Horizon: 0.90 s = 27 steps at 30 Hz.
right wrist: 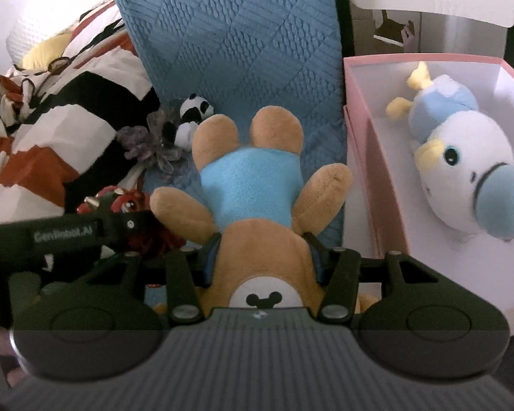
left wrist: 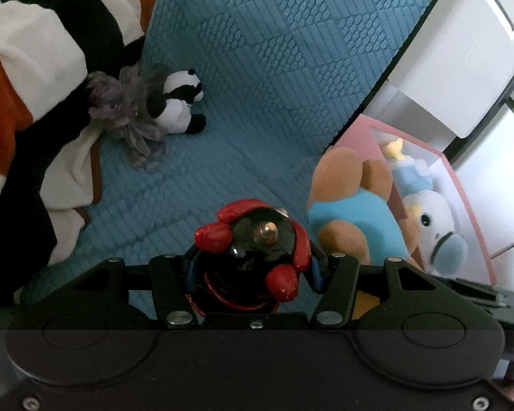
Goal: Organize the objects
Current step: 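Carry the bear and red toy in both tools over the pink box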
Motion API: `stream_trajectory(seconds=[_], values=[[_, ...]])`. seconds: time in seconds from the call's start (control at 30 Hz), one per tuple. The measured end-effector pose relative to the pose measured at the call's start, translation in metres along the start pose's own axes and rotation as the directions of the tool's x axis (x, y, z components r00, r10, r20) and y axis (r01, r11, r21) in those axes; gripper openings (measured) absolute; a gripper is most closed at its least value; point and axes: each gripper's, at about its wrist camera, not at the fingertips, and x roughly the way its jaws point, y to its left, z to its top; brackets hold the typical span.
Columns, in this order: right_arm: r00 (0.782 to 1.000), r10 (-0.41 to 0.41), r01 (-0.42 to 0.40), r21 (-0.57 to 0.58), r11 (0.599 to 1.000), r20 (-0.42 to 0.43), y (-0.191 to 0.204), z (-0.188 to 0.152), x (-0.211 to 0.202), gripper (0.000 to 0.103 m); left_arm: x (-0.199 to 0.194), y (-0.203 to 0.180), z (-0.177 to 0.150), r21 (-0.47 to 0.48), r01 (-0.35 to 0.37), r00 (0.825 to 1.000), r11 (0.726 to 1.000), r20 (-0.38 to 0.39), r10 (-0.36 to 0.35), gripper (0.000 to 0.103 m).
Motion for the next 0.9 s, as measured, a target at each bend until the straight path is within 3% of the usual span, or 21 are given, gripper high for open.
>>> stream_trajectory(seconds=[0.63, 0.9], values=[[0.996, 0.026, -0.025, -0.021, 0.999, 0.090, -0.045, 0.042, -0.080, 0.053, -0.048, -0.088, 0.035, -0.008, -0.027, 0.999, 1.000, 0.021, 0.027, 0.054], [0.989, 0.048, -0.045, -0.022, 0.999, 0.139, -0.063, 0.067, -0.115, 0.053, -0.068, -0.129, 0.051, -0.023, 0.017, 0.998, 1.000, 0.054, -0.016, 0.054]])
